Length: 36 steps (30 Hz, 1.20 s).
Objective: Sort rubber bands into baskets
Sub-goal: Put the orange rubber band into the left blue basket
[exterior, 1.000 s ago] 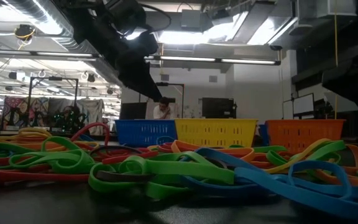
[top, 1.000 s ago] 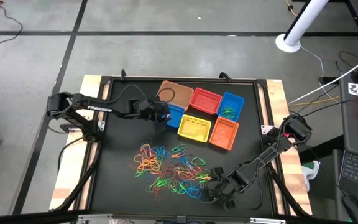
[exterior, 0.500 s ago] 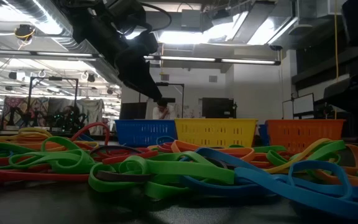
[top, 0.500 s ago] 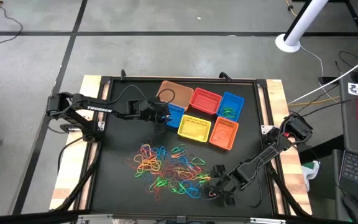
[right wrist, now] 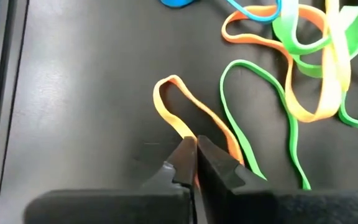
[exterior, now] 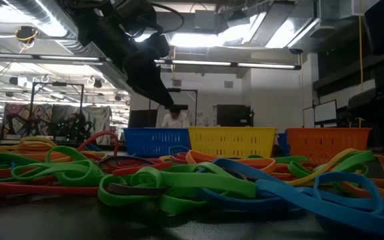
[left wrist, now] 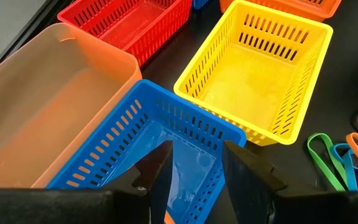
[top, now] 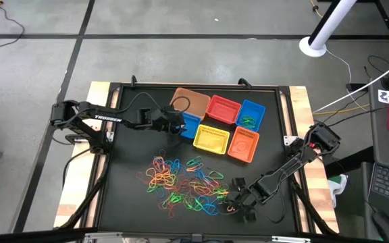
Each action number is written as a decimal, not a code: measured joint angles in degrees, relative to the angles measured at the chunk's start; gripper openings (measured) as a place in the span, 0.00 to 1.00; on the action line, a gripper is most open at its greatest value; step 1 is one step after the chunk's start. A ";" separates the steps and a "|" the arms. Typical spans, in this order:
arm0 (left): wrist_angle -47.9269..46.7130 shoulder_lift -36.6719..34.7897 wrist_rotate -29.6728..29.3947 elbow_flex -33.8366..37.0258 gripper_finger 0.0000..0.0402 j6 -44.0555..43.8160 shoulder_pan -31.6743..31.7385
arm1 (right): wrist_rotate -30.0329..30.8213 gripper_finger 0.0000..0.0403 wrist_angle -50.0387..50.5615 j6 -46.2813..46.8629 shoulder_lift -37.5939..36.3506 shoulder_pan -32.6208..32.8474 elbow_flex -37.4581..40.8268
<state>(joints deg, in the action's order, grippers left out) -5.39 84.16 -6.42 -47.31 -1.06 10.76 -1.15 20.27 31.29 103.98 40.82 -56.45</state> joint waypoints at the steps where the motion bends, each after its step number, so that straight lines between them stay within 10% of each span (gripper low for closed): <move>1: 0.00 0.00 0.00 0.00 0.34 0.00 0.00 | -0.05 0.04 0.13 0.00 0.00 0.00 -0.24; 23: 0.04 0.00 0.00 0.00 0.34 0.00 0.00 | 1.77 0.01 7.96 -5.27 0.42 -2.83 -9.10; 36: 0.04 0.00 0.00 0.00 0.34 0.00 -0.27 | 3.10 0.00 17.69 -26.76 0.26 -12.64 -18.53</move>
<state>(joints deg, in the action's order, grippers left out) -5.34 84.16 -6.42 -47.31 -1.06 10.50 1.95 37.96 4.53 104.24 28.18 -74.98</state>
